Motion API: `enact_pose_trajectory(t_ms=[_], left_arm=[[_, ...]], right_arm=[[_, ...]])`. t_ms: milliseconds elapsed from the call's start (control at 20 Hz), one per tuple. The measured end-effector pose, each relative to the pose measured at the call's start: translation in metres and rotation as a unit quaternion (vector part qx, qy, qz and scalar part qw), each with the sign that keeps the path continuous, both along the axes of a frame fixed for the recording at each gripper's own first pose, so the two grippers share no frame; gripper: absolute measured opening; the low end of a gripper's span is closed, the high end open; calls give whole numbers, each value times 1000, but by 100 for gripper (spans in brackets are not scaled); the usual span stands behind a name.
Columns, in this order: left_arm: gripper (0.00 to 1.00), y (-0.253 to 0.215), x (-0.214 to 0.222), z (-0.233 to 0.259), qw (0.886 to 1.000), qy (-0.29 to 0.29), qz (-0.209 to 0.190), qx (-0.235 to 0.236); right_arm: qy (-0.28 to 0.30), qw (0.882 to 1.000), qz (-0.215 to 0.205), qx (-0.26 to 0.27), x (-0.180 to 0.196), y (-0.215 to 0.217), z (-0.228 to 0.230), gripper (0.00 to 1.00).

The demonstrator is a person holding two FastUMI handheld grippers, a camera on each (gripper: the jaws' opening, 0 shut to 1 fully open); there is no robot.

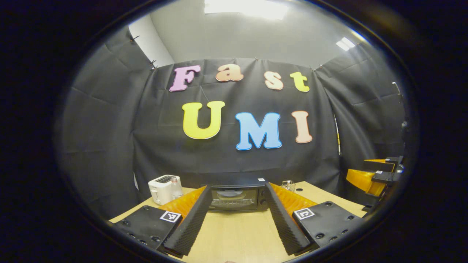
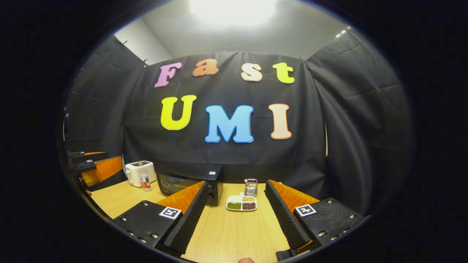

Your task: Open the electric oven with the left hand, put the food in, and close the electric oven.

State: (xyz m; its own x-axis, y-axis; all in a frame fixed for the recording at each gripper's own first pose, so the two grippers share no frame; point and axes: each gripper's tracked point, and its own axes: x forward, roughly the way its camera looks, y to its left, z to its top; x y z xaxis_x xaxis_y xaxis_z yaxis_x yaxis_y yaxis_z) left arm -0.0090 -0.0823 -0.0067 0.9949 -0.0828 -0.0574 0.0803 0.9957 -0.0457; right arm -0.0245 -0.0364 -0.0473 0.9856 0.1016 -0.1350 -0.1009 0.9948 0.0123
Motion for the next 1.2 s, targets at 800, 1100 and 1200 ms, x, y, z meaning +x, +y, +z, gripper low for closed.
enact_pose_trajectory(t_ms=[800,1100,1200], left_arm=[[100,60,-23,-2,999,-4,32,-1],[100,83,-30,1,998,-7,56,-4],[100,88,-32,4,998,-11,60,-2]], right_arm=[[-30,1000,-3,-7,-19,46,31,98],[-43,999,5,4,-21,60,38,98],[-41,999,7,6,-21,65,37,98]])
